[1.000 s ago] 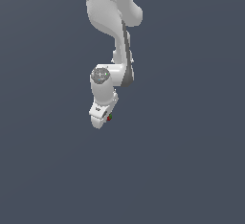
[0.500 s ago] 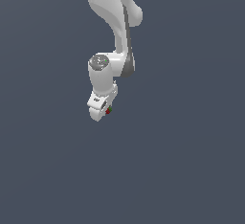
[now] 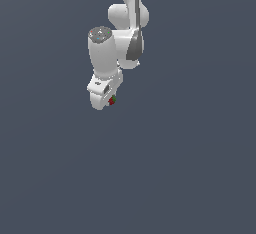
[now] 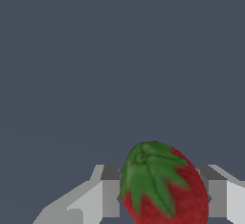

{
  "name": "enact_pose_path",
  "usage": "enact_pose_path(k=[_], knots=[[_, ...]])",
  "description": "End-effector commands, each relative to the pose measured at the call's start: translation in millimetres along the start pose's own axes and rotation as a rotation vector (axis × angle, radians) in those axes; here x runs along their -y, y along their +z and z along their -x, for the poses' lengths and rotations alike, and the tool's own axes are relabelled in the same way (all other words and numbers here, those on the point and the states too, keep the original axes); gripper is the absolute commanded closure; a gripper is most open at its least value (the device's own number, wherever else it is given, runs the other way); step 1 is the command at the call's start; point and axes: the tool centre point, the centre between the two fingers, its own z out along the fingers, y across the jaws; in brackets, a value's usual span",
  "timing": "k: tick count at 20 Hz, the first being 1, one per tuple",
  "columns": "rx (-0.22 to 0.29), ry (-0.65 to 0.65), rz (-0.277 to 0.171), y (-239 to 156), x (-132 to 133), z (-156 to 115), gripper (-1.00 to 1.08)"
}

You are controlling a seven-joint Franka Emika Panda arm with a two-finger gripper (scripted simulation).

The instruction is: Pick up the object and move it to a goal position.

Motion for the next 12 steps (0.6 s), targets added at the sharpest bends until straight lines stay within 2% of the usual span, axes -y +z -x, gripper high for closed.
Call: enact_pose_path(k=[1, 12], knots=[[-0.001, 0.000, 0.000, -23.3, 6.5, 2.6, 1.08], [-0.004, -0.001, 0.000, -120.6, 30.5, 13.7, 1.08]])
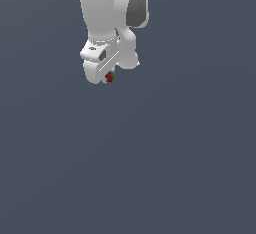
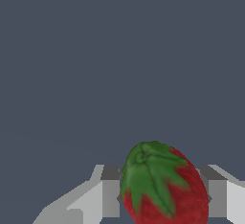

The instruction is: Pick up the object and move it to a goal position.

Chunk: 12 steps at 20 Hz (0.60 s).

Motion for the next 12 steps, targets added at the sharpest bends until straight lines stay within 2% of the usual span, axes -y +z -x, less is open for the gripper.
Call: enact_pose_path(k=[1, 12], knots=[[-0.001, 0.000, -0.001, -19.0, 4.9, 2.2, 1.08], [0.001, 0.001, -0.001, -64.7, 13.4, 8.0, 1.08]])
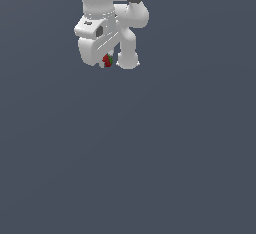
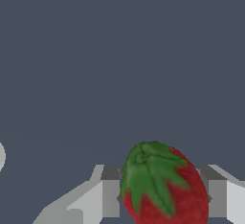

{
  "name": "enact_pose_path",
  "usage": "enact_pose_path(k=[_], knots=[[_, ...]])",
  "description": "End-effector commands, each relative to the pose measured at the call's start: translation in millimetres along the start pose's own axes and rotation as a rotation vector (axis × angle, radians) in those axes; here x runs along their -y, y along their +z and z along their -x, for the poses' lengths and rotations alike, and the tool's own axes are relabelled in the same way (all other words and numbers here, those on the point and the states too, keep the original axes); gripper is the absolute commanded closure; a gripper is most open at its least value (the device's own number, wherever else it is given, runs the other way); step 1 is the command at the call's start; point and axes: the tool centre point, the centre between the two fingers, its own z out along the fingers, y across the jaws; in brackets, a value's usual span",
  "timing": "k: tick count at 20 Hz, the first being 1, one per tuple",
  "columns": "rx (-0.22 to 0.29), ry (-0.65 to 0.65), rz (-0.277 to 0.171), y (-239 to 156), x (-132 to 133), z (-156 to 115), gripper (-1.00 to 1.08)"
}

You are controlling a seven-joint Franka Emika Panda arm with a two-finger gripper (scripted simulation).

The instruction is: Pick up the object and move it to a goal position.

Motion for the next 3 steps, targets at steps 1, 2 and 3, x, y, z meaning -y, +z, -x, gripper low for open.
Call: enact_pose_path(k=[1, 2, 3], knots=[[0.001, 0.000, -0.001, -4.6, 0.5, 0.7, 1.08], [0.001, 0.000, -0.001, -5.2, 0.4, 0.8, 1.08], [0.001, 0.000, -0.001, -5.4, 0.4, 0.8, 1.08]])
